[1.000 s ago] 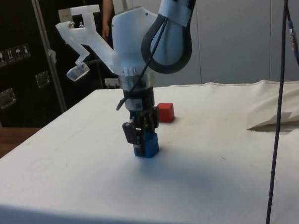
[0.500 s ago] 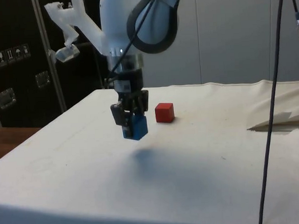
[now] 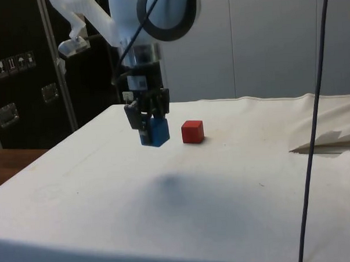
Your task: Stack the two cubes.
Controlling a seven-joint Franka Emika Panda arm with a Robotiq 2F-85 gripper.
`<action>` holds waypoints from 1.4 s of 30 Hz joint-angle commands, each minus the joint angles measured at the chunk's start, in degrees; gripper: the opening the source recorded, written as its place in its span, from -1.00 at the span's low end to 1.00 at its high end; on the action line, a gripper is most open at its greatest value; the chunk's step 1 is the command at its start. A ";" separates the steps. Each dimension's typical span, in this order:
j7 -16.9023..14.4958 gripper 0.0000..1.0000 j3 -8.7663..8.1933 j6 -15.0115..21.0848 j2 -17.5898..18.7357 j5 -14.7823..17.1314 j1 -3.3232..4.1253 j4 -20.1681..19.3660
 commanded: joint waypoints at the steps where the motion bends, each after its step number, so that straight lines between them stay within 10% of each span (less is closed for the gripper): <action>1: -0.34 -0.99 0.06 -1.20 -0.74 0.29 -0.17 0.11; 23: -4.58 -0.99 -2.12 -3.95 -3.90 2.69 -0.74 -0.63; 42: -18.51 -0.99 -5.39 -1.43 -4.18 14.73 -1.89 -3.15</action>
